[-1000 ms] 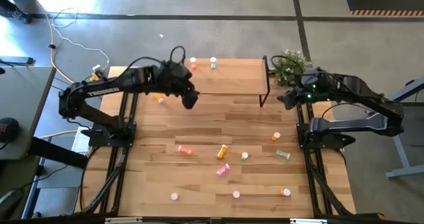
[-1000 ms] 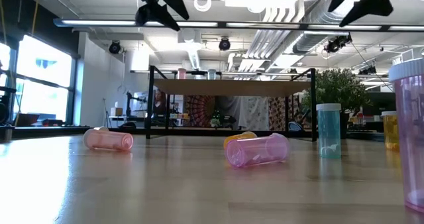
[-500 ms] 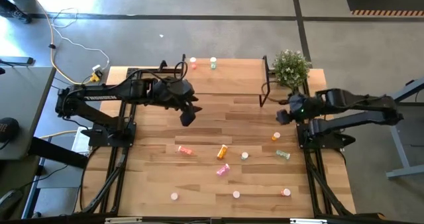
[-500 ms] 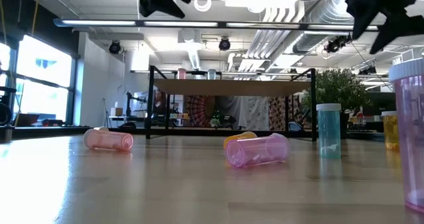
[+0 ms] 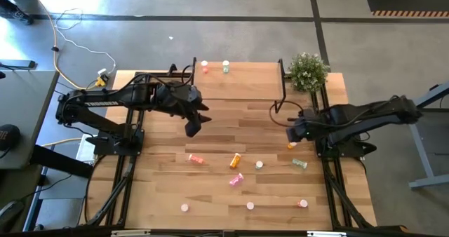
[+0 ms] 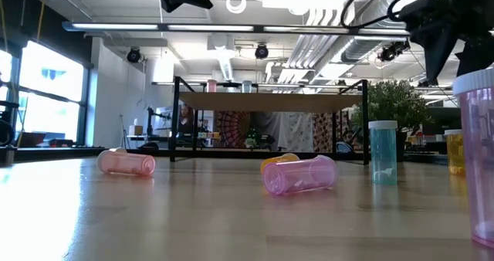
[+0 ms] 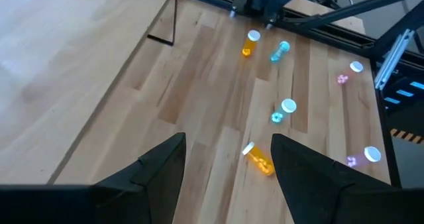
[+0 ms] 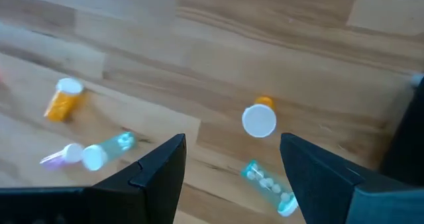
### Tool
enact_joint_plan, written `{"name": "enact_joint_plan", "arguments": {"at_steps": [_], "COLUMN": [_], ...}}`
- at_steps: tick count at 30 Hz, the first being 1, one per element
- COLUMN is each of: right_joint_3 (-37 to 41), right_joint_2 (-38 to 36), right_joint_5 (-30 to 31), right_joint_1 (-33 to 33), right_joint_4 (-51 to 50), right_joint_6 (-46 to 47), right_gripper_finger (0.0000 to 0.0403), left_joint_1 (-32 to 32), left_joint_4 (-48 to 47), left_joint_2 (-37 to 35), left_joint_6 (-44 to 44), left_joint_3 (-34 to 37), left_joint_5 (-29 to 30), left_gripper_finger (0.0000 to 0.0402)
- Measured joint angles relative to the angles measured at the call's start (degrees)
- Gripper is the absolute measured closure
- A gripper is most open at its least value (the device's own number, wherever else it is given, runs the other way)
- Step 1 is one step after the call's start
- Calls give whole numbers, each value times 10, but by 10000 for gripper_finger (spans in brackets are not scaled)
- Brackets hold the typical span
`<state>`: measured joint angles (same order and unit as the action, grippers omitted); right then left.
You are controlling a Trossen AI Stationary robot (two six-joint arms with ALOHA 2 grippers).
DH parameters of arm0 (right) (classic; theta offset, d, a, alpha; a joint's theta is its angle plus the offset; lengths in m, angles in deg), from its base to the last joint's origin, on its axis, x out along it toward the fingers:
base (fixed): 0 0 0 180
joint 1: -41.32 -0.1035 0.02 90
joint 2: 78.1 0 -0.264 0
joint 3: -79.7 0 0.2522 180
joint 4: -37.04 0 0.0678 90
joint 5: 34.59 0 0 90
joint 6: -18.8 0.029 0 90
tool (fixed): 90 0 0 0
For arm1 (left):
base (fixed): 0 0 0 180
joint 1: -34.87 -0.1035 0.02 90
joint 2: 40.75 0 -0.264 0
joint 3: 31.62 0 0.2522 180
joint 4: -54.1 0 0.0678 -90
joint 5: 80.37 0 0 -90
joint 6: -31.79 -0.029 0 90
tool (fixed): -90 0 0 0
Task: Pick and place medicine bottles onto shelf by color
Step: Put the middle yellow pill bottle on the shelf
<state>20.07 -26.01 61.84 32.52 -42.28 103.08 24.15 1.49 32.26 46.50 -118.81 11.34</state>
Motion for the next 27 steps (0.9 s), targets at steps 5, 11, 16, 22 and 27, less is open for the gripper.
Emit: {"name": "enact_joint_plan", "arguments": {"at_steps": [5,11,16,22,27], "right_joint_3": [0,0,0,18,67], "right_joint_2": [58,118,140,163,160], "right_joint_5": [10,5,-1,-6,-9], "right_joint_1": [-8,-8,-7,-7,-7], "right_joint_4": [-6,-9,-6,24,98], "right_joint_6": [21,23,23,34,57], "right_gripper_finger": [166,166,167,167,167], "left_joint_1": [0,0,0,0,0], "left_joint_4": [-1,-5,-8,-8,-9], "left_joint_2": [1,1,1,1,1], "left_joint_6": [-13,-14,-18,-29,-29], "left_joint_3": [0,0,0,0,0], "left_joint_5": [-1,-5,-15,-16,-16], "left_gripper_finger": [188,188,188,188,188]}}
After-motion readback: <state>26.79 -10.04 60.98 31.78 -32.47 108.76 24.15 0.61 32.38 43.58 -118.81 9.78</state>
